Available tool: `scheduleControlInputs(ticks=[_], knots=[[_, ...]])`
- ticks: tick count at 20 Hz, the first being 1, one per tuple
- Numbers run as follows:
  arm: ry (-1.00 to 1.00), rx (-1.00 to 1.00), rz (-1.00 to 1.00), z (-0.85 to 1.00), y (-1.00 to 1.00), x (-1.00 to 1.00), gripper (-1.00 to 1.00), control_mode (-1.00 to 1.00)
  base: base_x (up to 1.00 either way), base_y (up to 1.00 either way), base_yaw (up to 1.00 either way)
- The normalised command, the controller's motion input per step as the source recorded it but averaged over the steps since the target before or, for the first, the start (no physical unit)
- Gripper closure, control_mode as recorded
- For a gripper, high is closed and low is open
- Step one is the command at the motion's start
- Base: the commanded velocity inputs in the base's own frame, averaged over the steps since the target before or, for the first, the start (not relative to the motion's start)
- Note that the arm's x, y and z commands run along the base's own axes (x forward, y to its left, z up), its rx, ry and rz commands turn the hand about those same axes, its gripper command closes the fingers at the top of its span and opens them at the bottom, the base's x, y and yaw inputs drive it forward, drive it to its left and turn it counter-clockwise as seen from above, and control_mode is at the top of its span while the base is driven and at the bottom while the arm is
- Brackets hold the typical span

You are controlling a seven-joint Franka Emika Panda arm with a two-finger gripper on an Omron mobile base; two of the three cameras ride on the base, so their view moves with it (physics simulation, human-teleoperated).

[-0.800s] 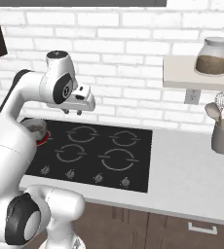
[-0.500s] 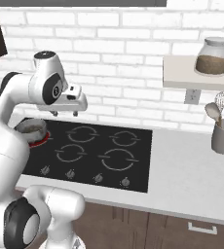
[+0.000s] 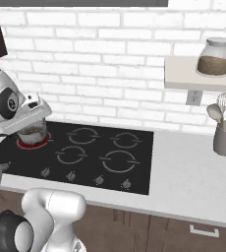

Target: Turn off the front left burner of the stove.

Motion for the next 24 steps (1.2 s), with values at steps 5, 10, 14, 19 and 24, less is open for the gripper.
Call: scheduleControlInputs(ticks=[5, 10, 14, 19, 24], knots=[[0.11, -0.12, 0.53, -0.47, 1.0, 0.0, -1.0, -1.0, 0.0, 0.0, 0.0], [0.17, -0.11, 0.54, -0.48, 1.0, 0.0, -1.0, -1.0, 0.0, 0.0, 0.0], [0.19, -0.13, 0.54, -0.48, 1.0, 0.0, -1.0, -1.0, 0.0, 0.0, 0.0], [0.18, -0.2, 0.54, -0.46, 1.0, -0.03, -1.0, -1.0, 0.0, 0.0, 0.0], [0.12, -0.1, 0.46, -0.41, 0.43, 0.0, -1.0, -1.0, 0.0, 0.0, 0.0]])
